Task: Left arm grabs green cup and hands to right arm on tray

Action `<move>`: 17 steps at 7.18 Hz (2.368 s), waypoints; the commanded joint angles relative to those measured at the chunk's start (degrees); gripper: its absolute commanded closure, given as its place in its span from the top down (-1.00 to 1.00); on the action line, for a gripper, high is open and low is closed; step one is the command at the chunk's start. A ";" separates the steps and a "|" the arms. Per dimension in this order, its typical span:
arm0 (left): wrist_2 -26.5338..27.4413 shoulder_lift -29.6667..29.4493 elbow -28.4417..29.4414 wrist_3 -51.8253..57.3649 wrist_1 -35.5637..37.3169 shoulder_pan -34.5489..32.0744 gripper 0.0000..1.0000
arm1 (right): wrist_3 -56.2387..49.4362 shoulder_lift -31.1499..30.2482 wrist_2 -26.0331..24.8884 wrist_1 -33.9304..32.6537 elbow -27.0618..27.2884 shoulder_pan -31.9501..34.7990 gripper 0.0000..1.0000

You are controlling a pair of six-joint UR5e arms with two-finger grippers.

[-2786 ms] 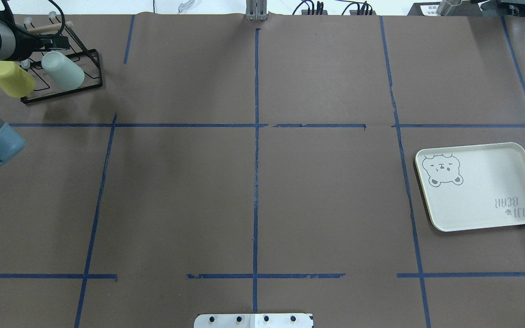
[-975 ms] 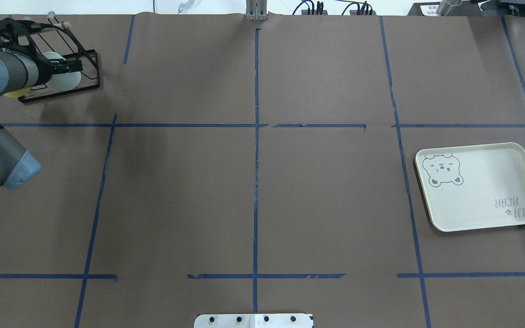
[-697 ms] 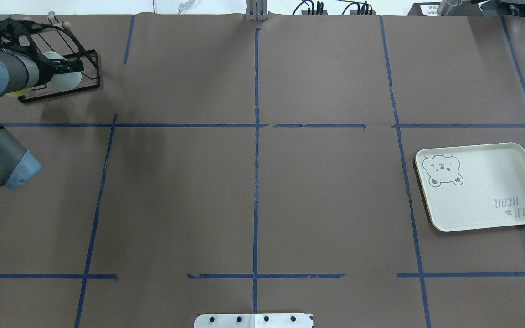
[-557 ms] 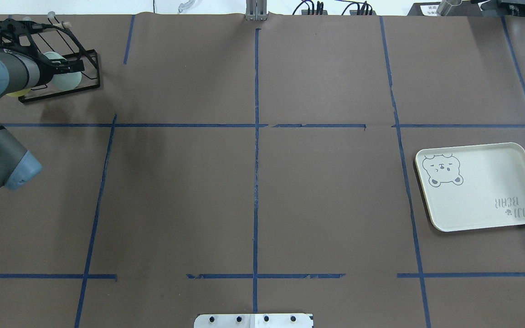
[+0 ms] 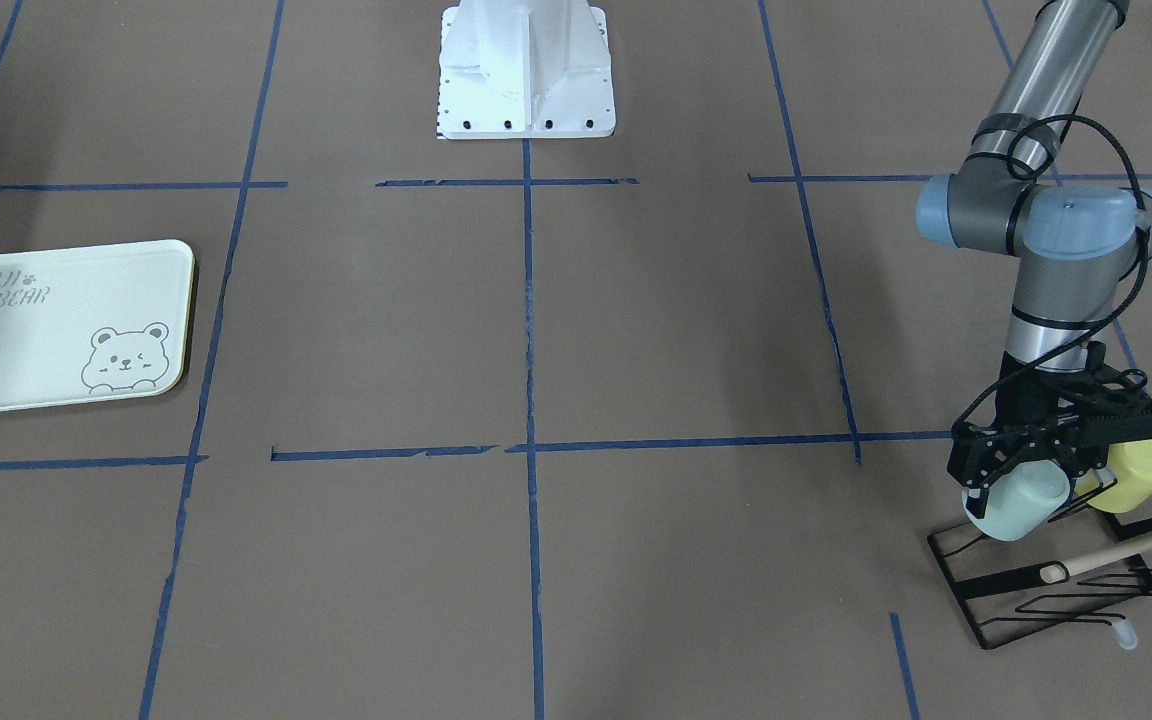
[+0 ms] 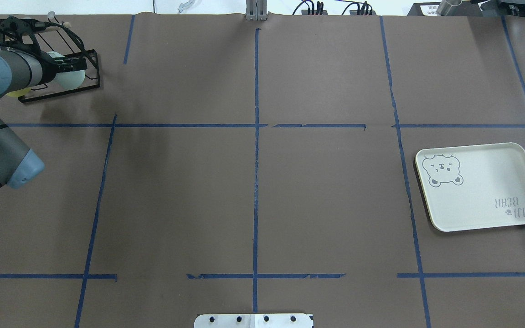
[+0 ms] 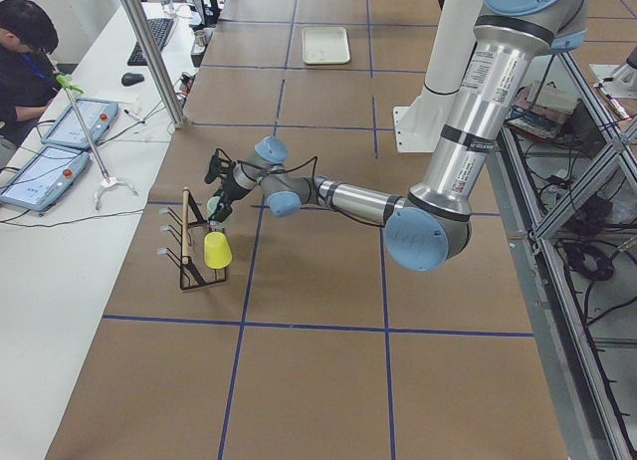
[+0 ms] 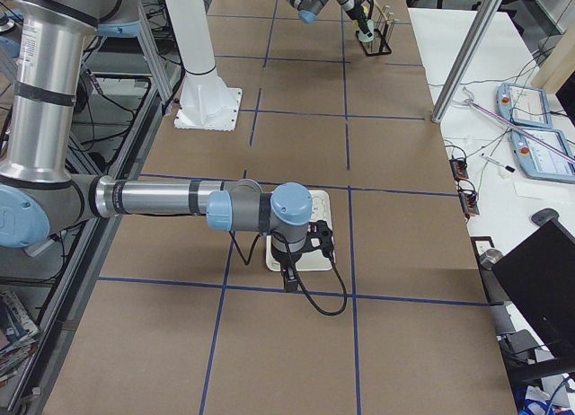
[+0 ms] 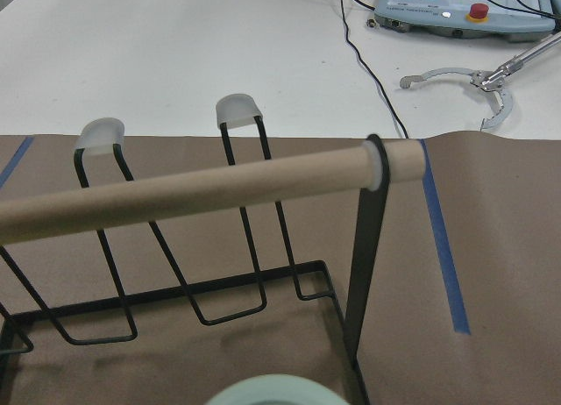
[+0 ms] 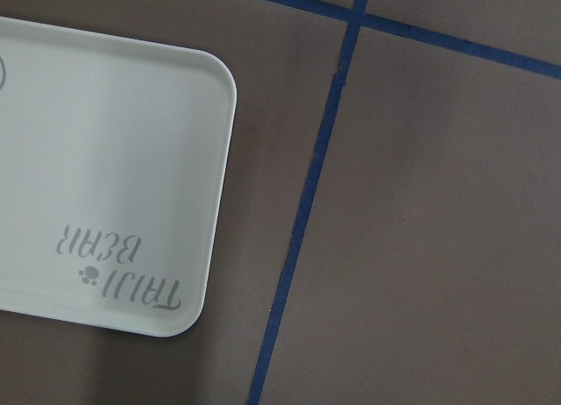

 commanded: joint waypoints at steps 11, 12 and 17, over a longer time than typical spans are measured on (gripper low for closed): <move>-0.01 0.44 -0.13 0.76 0.19 0.00 0.99 | 0.00 -0.09 0.09 0.00 -0.18 -0.08 1.00; -0.10 0.53 -0.13 0.67 0.19 0.09 0.99 | 0.00 -0.09 0.09 0.00 -0.09 -0.08 1.00; -0.36 0.61 -0.30 0.15 0.28 0.09 0.01 | 0.00 -0.09 0.09 0.00 -0.18 -0.08 1.00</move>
